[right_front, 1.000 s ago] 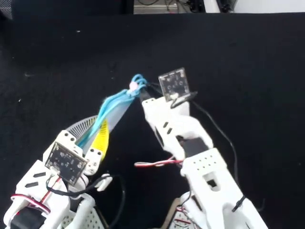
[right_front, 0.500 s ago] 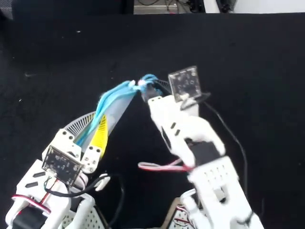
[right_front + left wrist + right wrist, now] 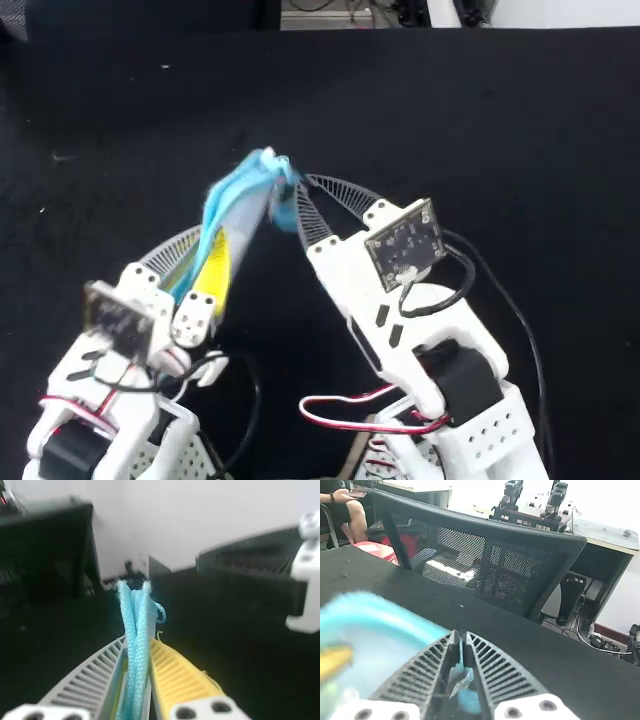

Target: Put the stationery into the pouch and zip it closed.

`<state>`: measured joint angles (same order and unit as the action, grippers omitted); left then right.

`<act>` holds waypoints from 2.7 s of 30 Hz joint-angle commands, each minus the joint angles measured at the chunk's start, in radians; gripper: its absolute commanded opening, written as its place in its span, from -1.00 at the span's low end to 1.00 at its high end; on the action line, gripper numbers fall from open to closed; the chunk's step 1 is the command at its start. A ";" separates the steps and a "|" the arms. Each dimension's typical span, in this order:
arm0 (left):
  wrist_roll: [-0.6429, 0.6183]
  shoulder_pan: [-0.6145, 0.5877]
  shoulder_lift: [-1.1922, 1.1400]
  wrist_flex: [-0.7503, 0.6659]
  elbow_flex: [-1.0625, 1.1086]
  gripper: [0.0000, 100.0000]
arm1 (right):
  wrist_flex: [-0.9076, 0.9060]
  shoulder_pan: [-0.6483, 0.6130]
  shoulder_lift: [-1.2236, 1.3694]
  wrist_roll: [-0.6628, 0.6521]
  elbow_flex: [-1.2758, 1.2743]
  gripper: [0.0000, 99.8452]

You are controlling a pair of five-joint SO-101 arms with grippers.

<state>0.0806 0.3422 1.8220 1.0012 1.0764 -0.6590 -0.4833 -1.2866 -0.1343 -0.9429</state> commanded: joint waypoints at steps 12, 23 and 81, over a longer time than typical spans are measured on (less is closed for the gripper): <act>-0.009 -0.001 0.006 0.035 -0.001 -0.94 | 0.043 0.117 0.081 0.315 -0.013 -0.75; -0.008 -0.001 0.006 0.091 -0.001 -0.94 | 0.276 0.147 0.453 0.479 -0.028 -0.80; -0.009 0.008 0.005 0.091 0.019 -0.94 | 0.578 0.091 1.142 0.476 0.163 -0.80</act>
<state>0.0836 0.3422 1.8359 1.0610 1.0779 -0.1051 -0.3284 -0.1941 0.3414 -0.8554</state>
